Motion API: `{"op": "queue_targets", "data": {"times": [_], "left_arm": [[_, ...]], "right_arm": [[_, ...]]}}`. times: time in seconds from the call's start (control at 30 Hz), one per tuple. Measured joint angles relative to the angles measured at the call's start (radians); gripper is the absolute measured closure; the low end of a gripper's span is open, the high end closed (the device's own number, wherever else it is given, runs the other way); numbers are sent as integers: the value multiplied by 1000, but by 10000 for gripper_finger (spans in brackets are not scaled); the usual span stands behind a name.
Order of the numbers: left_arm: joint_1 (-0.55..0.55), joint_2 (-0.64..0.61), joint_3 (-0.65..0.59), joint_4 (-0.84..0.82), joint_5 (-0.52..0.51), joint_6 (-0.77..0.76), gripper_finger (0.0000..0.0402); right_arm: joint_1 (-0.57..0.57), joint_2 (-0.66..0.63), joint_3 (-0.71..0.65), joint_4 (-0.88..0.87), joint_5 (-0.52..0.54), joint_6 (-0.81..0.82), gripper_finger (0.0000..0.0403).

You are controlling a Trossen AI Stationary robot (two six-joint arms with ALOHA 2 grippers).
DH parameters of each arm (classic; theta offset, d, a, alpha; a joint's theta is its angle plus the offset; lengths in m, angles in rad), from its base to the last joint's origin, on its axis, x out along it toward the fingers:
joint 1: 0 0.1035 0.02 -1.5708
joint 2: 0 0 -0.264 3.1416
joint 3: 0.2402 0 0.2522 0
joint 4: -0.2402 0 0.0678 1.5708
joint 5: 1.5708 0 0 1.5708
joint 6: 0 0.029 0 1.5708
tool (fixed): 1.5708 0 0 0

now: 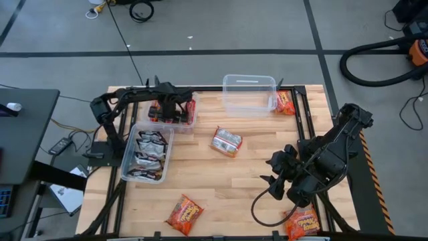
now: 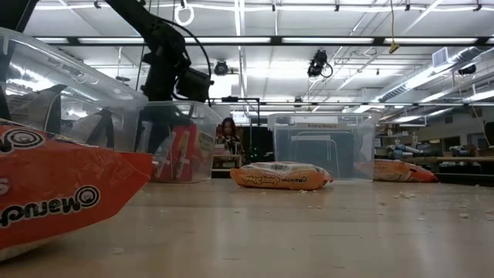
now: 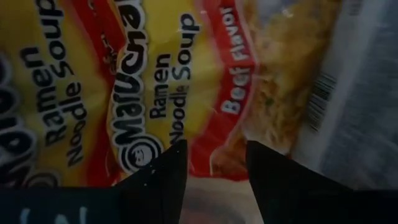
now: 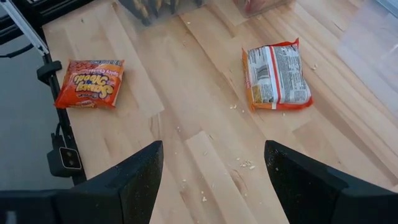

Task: Sort Maruchan noodles
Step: Adjust the orange noodle pack from transparent bin

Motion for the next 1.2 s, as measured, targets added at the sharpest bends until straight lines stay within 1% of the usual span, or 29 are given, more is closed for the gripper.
{"op": "queue_targets", "data": {"times": [0.1, 0.2, 0.43, 0.5, 0.63, 0.87, 0.97, 1.07, 1.13, 1.2], "left_arm": [[9, 0, -15, 1, -9, 19, 235], [18, -1, 2, -23, -18, 57, 235], [36, -14, 15, -86, -112, 61, 235], [56, -11, -5, -66, -130, 47, 235], [75, -10, -29, -57, -200, 7, 235], [76, -14, -72, -22, -192, 11, 235], [75, -16, -91, -8, -188, 39, 237], [71, -9, -95, 13, -177, 86, 264], [71, -11, -95, 12, -188, 94, 298], [70, -11, -90, 6, -203, 100, 346]], "right_arm": [[0, 0, 0, 0, -10, 8, 119], [0, 0, 0, 0, -28, 16, 119], [-6, 0, 0, -6, -20, 16, 119], [-9, 0, 0, -6, -20, 16, 119], [-10, 0, 0, -6, -20, 16, 119], [-13, 0, 0, -8, -20, 16, 119], [-15, 0, 0, -8, -20, 15, 119], [-16, 0, 0, -10, -20, 10, 119], [-16, 0, 0, -11, -20, 10, 119], [-16, 0, 0, -15, -20, 10, 119]]}}
